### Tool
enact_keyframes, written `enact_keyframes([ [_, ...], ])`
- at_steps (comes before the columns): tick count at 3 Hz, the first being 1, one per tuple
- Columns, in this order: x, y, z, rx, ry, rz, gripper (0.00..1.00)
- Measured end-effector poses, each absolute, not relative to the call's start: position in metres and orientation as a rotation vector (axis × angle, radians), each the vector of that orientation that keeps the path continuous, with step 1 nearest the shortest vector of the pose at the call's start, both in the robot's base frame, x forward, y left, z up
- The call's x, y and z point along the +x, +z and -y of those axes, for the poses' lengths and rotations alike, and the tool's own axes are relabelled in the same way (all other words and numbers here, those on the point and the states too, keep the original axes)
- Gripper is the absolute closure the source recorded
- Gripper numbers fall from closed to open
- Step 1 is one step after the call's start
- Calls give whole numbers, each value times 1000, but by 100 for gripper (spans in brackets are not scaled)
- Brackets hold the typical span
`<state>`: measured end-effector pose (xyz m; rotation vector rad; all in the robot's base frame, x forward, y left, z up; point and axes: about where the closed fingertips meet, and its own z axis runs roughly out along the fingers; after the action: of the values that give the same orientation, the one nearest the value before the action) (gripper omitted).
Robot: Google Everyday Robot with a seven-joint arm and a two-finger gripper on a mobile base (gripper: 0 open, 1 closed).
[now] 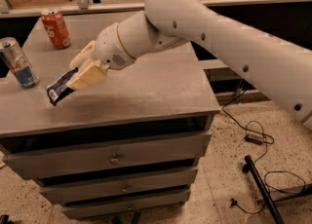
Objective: Move rxbar blueberry near coke can
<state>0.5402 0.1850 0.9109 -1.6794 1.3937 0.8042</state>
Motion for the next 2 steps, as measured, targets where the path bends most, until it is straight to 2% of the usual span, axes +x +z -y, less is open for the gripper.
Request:
enact_keyframes([
  [1, 546, 910, -181, -1633, 786, -1407, 100],
  [2, 586, 906, -150, -1511, 730, -1431, 100],
])
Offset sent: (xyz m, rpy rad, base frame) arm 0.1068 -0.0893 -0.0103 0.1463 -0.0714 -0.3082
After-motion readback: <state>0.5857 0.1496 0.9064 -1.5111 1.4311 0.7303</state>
